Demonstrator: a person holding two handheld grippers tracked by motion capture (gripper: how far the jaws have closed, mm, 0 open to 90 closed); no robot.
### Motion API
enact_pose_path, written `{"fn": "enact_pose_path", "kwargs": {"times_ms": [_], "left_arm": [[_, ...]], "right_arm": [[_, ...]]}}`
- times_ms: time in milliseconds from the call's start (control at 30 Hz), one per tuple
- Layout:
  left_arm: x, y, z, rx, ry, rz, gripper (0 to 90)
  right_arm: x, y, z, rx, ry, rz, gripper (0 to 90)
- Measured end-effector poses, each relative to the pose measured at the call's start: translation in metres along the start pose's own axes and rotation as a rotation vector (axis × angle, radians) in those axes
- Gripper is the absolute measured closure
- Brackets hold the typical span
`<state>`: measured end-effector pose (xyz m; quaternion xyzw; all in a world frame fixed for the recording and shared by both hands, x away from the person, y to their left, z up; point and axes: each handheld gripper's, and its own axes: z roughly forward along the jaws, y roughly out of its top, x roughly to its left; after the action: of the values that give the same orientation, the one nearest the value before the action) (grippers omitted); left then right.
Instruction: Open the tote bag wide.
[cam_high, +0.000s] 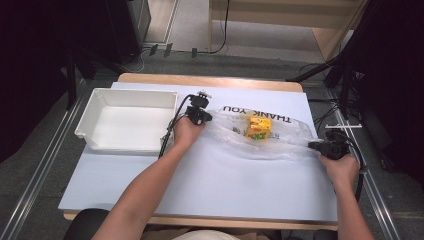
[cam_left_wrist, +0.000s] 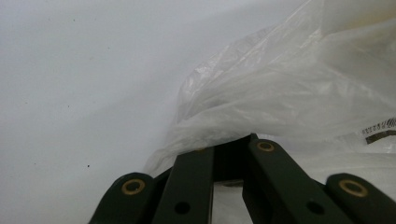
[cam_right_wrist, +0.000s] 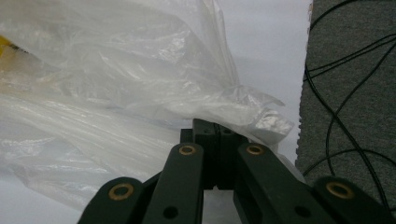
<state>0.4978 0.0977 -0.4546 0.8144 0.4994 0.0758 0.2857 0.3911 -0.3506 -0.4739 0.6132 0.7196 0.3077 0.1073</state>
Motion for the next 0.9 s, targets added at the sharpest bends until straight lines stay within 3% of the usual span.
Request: {"fn": "enact_pose_path", "kwargs": {"times_ms": [200,267,400,567,667,767,900], "left_arm": [[0.0,0.001,0.0,0.006,0.004,-0.018,90.0],[-0.001,0.002,-0.002,0.019,-0.015,-0.031,90.0],[-0.011,0.003,-0.014,-0.008,-0.053,0.005,90.0],[-0.019,0.004,-0.033,-0.04,-0.076,0.059,90.0],[-0.021,0.005,-0.042,-0.055,-0.106,0.067,90.0],[-0.027,0.006,-0.05,-0.055,-0.122,0.091,90.0],[-0.042,0.008,-0.055,-0.055,-0.153,0.134,90.0]], "right_arm": [[0.0,0.0,0.0,0.002,-0.016,-0.003,90.0],[0.003,0.002,-0.002,0.011,-0.012,-0.003,90.0],[0.015,0.009,-0.01,-0.025,0.049,-0.05,90.0],[0.037,0.021,-0.024,-0.048,0.088,-0.116,90.0],[0.048,0.029,-0.031,-0.059,0.111,-0.148,90.0],[0.06,0.036,-0.034,-0.066,0.127,-0.192,90.0],[0.071,0.045,-0.031,-0.071,0.157,-0.216,90.0]]}}
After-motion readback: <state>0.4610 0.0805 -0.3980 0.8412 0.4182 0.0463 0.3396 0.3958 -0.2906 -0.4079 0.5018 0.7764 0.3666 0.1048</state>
